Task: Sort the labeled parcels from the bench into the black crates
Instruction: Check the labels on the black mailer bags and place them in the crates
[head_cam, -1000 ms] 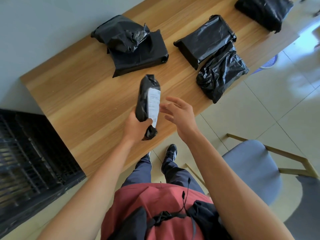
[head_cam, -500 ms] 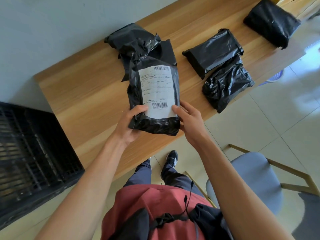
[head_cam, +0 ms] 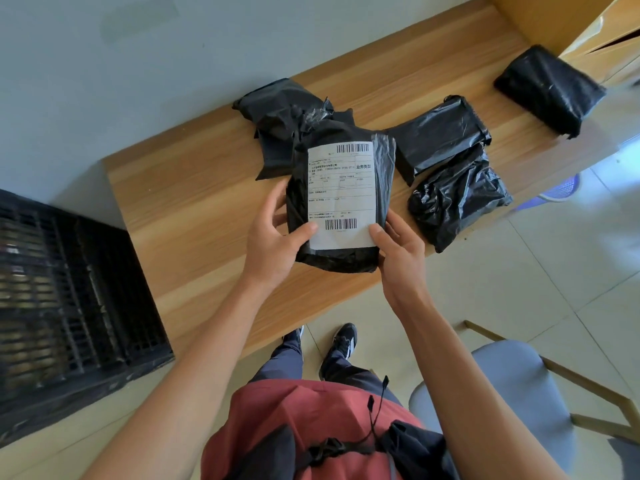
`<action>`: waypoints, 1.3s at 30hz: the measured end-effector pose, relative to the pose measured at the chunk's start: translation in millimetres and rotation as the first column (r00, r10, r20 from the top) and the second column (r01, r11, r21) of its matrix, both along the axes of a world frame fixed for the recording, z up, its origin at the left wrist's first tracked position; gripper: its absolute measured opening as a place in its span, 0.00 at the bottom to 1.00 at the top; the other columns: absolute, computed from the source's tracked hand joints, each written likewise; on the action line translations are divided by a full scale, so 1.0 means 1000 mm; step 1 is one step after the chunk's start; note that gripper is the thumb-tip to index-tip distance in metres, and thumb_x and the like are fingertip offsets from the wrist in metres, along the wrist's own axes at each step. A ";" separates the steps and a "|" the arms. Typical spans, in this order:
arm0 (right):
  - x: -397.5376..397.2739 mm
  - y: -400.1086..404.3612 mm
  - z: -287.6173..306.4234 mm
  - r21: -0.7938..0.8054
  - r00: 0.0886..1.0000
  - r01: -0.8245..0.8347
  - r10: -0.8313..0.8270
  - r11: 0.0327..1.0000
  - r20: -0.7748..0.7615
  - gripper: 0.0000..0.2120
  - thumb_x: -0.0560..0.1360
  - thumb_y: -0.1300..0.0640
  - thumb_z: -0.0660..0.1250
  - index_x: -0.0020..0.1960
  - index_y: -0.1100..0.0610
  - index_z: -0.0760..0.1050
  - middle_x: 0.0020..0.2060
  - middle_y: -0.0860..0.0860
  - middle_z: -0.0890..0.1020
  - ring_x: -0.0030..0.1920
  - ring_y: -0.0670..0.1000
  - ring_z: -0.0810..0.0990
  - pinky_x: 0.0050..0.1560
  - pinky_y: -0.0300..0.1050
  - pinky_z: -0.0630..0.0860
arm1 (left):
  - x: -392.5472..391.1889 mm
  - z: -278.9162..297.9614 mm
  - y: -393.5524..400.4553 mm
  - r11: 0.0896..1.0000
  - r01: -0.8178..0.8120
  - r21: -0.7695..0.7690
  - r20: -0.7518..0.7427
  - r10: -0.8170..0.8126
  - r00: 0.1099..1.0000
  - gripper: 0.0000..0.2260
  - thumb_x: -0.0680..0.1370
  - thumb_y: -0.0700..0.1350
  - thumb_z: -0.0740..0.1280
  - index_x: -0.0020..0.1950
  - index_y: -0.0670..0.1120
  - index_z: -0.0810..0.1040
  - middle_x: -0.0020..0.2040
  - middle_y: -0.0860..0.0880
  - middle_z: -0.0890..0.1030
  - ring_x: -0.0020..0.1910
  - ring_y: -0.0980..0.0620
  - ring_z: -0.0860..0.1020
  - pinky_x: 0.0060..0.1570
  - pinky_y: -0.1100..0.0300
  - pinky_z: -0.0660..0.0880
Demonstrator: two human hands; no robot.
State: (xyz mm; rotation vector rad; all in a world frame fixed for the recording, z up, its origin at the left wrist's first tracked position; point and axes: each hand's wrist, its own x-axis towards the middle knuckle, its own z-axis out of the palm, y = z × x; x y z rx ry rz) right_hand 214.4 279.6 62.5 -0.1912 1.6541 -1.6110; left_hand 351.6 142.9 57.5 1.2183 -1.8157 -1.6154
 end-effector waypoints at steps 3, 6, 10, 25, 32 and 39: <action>0.001 0.005 0.002 -0.023 1.000 -0.015 0.014 1.000 -0.015 0.17 0.84 0.65 0.61 0.63 0.49 0.81 0.57 0.49 0.87 0.60 0.51 0.85 0.57 0.49 0.82 | 0.001 0.005 0.011 0.994 0.003 -0.108 0.073 0.005 0.997 0.29 0.78 0.46 0.74 0.78 0.55 0.70 0.72 0.58 0.75 0.70 0.57 0.74 0.70 0.52 0.74; 0.003 0.010 0.004 -0.046 0.999 -0.050 0.049 0.998 -0.018 0.16 0.84 0.65 0.61 0.65 0.51 0.80 0.58 0.50 0.87 0.60 0.52 0.85 0.59 0.53 0.82 | 0.005 0.014 0.023 0.994 0.023 -0.111 0.107 -0.011 0.994 0.26 0.81 0.45 0.71 0.79 0.52 0.70 0.73 0.57 0.75 0.71 0.60 0.72 0.71 0.62 0.71; 0.009 0.011 0.009 -0.065 0.993 -0.117 0.115 0.991 -0.034 0.17 0.84 0.65 0.60 0.65 0.51 0.80 0.58 0.51 0.87 0.61 0.53 0.85 0.62 0.57 0.81 | 0.016 0.021 0.038 0.995 -0.015 -0.094 0.086 0.024 0.996 0.26 0.81 0.46 0.71 0.79 0.52 0.70 0.68 0.61 0.78 0.67 0.65 0.75 0.66 0.64 0.74; 0.091 -0.016 0.027 -0.110 0.919 -0.394 0.388 0.912 -0.073 0.17 0.84 0.65 0.60 0.65 0.50 0.80 0.59 0.50 0.87 0.62 0.52 0.84 0.63 0.55 0.81 | 0.126 0.036 0.054 0.950 -0.301 -0.086 0.086 0.308 0.947 0.26 0.81 0.48 0.71 0.78 0.58 0.69 0.70 0.64 0.75 0.72 0.60 0.71 0.75 0.49 0.69; 0.187 -0.027 0.037 -0.135 0.825 -0.566 0.556 0.813 -0.103 0.18 0.84 0.66 0.60 0.65 0.50 0.81 0.60 0.51 0.86 0.63 0.55 0.83 0.65 0.60 0.79 | 0.237 0.045 0.070 0.887 -0.450 -0.103 0.014 0.453 0.891 0.27 0.78 0.48 0.72 0.76 0.57 0.70 0.70 0.59 0.78 0.71 0.56 0.74 0.72 0.46 0.72; 0.322 -0.021 0.043 -0.140 0.710 -0.705 0.692 0.696 -0.133 0.17 0.84 0.66 0.59 0.67 0.55 0.81 0.59 0.53 0.86 0.61 0.56 0.84 0.61 0.58 0.80 | 0.376 0.051 0.110 0.777 -0.620 -0.105 -0.040 0.620 0.784 0.26 0.79 0.43 0.73 0.76 0.55 0.71 0.66 0.64 0.77 0.67 0.67 0.74 0.68 0.57 0.75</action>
